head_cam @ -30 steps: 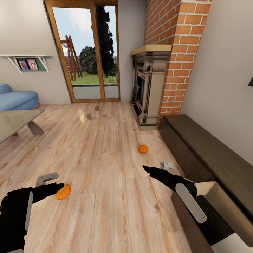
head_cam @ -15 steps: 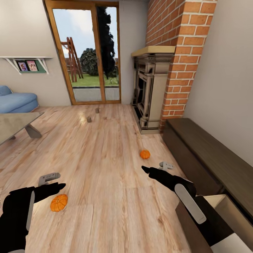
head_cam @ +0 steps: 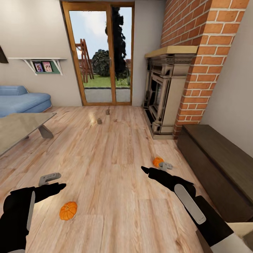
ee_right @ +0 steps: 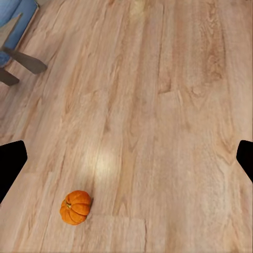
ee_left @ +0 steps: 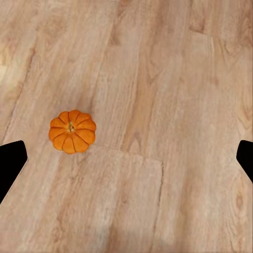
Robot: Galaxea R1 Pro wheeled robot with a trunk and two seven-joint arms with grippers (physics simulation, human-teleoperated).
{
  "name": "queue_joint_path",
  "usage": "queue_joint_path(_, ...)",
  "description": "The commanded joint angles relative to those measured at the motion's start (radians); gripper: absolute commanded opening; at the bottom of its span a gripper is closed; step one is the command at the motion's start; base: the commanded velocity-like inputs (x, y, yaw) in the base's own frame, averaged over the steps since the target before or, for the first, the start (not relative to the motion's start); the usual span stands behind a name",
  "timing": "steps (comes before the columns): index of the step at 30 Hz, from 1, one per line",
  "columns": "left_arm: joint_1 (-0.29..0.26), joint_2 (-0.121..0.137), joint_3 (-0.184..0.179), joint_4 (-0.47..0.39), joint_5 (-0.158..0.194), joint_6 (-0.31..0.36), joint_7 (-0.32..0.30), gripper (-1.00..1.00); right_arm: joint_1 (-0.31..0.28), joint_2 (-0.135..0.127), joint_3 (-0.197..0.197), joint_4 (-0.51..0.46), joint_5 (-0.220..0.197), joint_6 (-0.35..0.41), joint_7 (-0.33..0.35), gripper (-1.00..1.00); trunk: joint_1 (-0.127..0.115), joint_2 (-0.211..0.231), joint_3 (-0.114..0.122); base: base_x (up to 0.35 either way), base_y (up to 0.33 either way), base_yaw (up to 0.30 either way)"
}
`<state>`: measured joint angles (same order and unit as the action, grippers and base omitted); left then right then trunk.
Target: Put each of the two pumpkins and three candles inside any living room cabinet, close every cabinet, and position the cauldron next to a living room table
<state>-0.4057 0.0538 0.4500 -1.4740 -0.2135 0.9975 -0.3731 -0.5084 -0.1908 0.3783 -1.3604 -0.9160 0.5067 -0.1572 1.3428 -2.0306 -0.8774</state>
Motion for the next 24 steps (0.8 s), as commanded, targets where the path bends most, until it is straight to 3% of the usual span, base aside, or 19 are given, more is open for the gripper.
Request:
queue_joint_path(1, -0.001, 0.0, 0.001, 0.0, -0.011, 0.003, -0.01, 1.0, -0.001, 0.0, 0.002, -0.002, -0.011, 0.001, -0.01, 1.0, 0.0, 0.0, -0.001, 0.255, 0.202, 0.008)
queue_joint_path(9, -0.001, -0.015, -0.001, 0.0, -0.013, 0.003, -0.01, 1.0, -0.001, 0.0, 0.003, 0.0, -0.011, 0.0, -0.01, 1.0, 0.0, 0.0, -0.001, 0.258, 0.191, 0.002)
queue_joint_path(17, -0.001, -0.021, -0.002, -0.001, -0.017, 0.003, -0.01, 1.0, -0.001, 0.014, 0.004, -0.002, -0.01, 0.0, -0.01, 1.0, 0.0, 0.0, -0.001, 0.325, 0.021, 0.056)
queue_joint_path(24, -0.001, -0.02, -0.002, -0.003, -0.017, 0.003, -0.01, 1.0, -0.001, 0.016, 0.034, -0.002, -0.009, 0.0, -0.01, 1.0, 0.0, 0.0, -0.001, 0.334, 0.0, 0.006)
